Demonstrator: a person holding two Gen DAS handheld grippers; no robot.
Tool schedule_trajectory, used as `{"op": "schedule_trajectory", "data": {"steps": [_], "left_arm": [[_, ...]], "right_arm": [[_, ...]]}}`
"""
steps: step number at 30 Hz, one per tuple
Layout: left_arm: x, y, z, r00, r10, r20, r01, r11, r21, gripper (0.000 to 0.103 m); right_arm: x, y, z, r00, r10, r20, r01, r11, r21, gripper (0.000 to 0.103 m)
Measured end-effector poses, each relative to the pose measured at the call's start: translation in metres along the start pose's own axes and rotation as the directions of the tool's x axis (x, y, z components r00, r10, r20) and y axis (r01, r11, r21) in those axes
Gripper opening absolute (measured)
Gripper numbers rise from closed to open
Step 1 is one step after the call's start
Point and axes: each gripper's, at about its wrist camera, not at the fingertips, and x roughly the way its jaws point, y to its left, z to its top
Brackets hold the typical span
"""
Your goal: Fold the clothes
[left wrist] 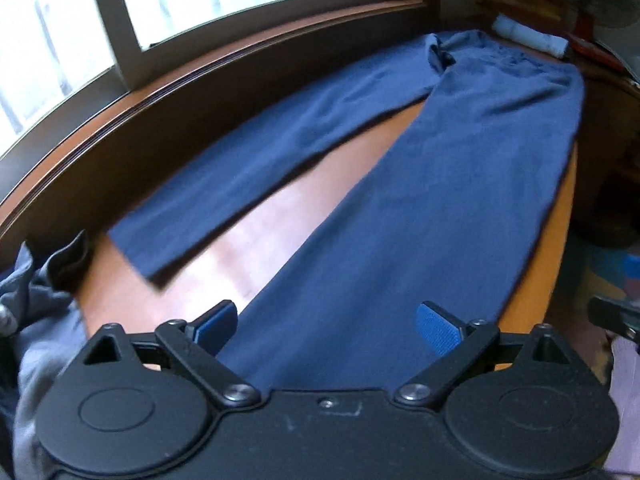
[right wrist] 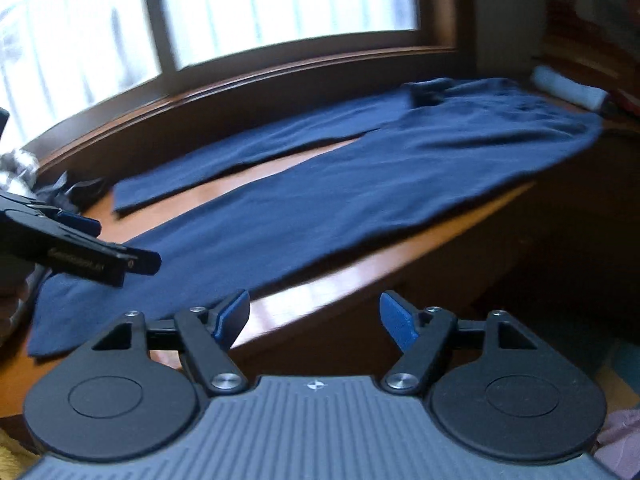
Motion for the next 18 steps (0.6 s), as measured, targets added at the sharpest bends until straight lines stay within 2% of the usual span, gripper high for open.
{"op": "schedule_trajectory", "data": {"steps": [2,5,12,15,18], "left_arm": [[0.012,-0.015,0.011,1.0,0.009,-0.014,-0.009,0.999,-0.036,0.096],[0.03,-0.039,0.029,0.997,0.074,-0.033,-0.077,0.994,-0.08,0.096],[0.05,-0.102,0.078,0.975,0.215,-0.064,-0.224,0.95,-0.22,0.096],[0.055,-0.124,0.093,0.967,0.241,-0.083,-0.255,0.929,-0.267,0.096],[0.06,-0.139,0.105,0.966,0.238,-0.104,-0.259,0.924,-0.281,0.096]], "right_arm": [[0.004,-0.021,0.003,1.0,-0.009,0.011,0.009,1.0,0.004,0.076],[0.017,-0.059,0.011,1.0,0.015,0.025,-0.015,0.999,-0.031,0.076],[0.044,-0.161,0.044,0.994,0.106,-0.01,-0.106,0.986,-0.125,0.076],[0.054,-0.204,0.059,0.993,0.12,-0.015,-0.121,0.983,-0.139,0.077],[0.074,-0.244,0.077,0.992,0.121,-0.029,-0.123,0.989,-0.085,0.077]]}}
